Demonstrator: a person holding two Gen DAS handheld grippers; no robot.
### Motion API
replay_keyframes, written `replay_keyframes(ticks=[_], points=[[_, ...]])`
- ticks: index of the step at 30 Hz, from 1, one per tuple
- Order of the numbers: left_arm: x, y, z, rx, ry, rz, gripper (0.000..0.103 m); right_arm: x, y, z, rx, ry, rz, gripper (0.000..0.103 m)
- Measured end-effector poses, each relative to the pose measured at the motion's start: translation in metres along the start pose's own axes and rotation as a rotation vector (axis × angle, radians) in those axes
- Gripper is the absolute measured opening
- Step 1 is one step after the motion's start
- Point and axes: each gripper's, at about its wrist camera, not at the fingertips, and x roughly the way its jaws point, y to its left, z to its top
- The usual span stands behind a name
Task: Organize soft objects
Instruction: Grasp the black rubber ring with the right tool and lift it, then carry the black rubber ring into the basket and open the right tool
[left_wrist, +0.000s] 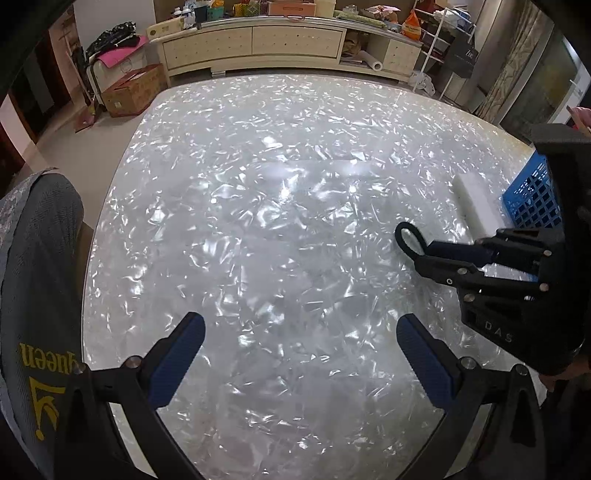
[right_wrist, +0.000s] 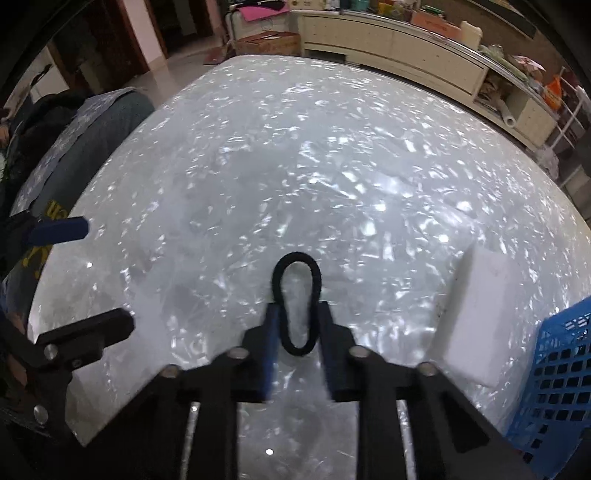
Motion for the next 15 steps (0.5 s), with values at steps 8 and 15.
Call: replay_keyframes(ticks=[8,15], points=[[-0.02,-0.008,0.0,0.005,-0.039,-0.019,0.103,-0.009,-0.006,-0.005,0.03,-0.003,0.037,0.007],[-0.057,-0.038,0.006,0.032,-0.108,-0.068,0.103,-0.061,-0.014,-0.017,0.033,-0.066,0.031,0.007]])
